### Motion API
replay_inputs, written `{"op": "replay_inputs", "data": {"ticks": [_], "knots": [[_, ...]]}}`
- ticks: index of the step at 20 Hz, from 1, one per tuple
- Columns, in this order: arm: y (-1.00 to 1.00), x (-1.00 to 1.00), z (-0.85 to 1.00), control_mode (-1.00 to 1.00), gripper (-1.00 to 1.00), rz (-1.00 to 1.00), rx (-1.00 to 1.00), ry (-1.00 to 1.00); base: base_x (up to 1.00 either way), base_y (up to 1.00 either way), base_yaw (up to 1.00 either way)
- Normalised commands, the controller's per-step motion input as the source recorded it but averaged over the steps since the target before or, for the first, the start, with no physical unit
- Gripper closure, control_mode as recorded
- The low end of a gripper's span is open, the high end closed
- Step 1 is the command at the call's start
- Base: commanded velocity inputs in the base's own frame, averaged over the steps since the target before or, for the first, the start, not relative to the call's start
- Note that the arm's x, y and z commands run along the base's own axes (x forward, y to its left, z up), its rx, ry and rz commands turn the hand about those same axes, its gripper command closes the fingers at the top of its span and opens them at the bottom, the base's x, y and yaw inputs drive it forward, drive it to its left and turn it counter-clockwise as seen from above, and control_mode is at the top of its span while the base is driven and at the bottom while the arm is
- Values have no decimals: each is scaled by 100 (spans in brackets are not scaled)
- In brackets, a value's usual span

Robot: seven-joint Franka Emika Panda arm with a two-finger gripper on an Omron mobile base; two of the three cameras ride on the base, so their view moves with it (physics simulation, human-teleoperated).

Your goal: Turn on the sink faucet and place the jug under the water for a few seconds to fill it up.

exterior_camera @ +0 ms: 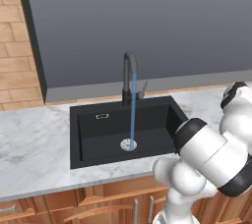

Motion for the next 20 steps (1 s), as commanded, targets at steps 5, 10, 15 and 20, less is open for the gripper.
{"op": "replay_inputs", "data": {"ticks": [5, 10, 15, 20], "knots": [[0, -80, 60, -100, -100, 34, 8, 31, 0, 0, 0], [0, -85, -3, -100, -100, 35, 13, 11, 0, 0, 0], [0, -98, -100, -100, -100, 21, 4, -18, 0, 0, 0], [0, -36, -76, -100, -100, 5, 0, -21, 0, 0, 0]]}}
